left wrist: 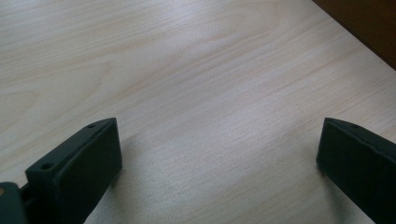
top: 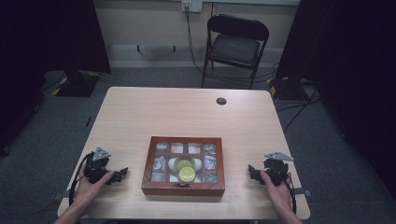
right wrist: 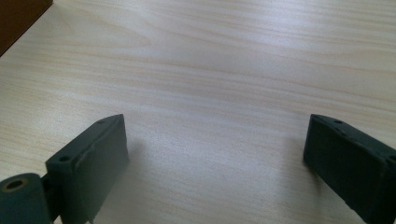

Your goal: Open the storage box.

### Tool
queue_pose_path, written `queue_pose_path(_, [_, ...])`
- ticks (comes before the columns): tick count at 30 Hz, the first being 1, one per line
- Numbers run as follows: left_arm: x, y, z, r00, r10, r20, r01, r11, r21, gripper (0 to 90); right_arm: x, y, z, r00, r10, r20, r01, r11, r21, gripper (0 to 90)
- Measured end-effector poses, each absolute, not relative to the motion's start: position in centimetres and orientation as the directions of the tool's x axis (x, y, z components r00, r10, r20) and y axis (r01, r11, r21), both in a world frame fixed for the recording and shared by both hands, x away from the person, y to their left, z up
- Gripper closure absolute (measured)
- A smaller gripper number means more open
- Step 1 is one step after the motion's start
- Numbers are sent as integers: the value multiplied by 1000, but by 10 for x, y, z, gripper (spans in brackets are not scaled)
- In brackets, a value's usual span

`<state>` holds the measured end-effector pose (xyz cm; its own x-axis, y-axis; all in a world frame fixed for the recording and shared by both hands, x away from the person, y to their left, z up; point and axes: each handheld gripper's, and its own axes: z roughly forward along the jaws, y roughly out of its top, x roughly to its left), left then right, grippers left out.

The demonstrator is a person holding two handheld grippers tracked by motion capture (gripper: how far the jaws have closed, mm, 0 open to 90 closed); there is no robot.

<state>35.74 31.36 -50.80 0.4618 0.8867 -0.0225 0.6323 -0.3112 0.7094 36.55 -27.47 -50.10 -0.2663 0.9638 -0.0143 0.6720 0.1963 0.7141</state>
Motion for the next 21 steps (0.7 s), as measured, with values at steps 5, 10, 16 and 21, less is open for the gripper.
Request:
queue_pose_path(5, [357, 314, -508, 461, 887, -23, 633, -311, 709, 0, 365, -275, -501, -265, 964, -14, 672, 195, 714, 56])
queue_pose_path(10, [355, 312, -507, 443, 896, -26, 640, -296, 709, 18, 366, -275, -501, -270, 963, -14, 672, 198, 714, 53])
queue_pose_path(16, [353, 315, -501, 443, 895, -40, 651, -291, 701, 179, 366, -276, -501, -283, 959, -12, 670, 207, 713, 50])
queue_pose_path(21, [354, 319, -498, 446, 891, -82, 673, -273, 687, 170, 366, -277, -501, -292, 956, -11, 669, 212, 712, 48])
